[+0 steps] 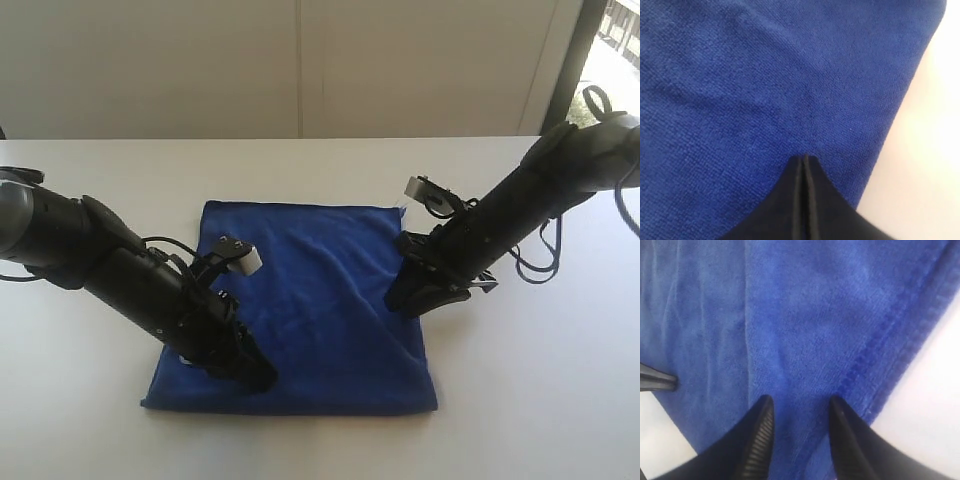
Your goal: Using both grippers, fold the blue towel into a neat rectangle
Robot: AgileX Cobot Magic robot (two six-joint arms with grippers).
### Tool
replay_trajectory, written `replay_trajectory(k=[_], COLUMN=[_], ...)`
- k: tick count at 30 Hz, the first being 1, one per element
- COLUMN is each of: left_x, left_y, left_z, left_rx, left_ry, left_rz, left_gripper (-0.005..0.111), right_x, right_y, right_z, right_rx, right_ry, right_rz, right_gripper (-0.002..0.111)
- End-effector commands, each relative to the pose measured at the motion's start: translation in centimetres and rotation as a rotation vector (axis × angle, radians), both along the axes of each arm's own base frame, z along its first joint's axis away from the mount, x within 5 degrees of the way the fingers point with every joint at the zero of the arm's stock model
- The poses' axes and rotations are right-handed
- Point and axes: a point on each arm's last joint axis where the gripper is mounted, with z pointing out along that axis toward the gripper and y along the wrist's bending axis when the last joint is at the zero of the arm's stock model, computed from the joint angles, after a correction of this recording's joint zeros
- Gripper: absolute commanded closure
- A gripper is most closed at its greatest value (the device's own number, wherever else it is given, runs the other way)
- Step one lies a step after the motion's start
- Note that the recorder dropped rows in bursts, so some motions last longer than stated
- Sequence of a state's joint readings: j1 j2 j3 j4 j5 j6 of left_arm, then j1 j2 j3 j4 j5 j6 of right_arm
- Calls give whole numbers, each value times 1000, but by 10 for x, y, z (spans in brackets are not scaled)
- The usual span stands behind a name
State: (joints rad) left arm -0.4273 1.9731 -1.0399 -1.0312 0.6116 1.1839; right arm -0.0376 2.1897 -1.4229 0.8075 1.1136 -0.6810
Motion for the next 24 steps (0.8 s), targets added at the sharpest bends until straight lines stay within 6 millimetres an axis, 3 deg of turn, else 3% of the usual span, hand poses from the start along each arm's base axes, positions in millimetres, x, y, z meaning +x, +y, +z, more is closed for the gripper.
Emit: replay_trajectory(k=[1,24], left_x=[-4,-4], left_y=[1,1], left_z=[-8,-8], left_rx=[24,30], left_ry=[22,14], left_rz=[-35,-37], left_gripper=[107,107], right_x=[2,-1], right_y=[0,-1], right_z=[-2,-3], right_rx=[-18,-52], right_ry=[-4,56], right_rz=[-50,-57], right_gripper=[73,73])
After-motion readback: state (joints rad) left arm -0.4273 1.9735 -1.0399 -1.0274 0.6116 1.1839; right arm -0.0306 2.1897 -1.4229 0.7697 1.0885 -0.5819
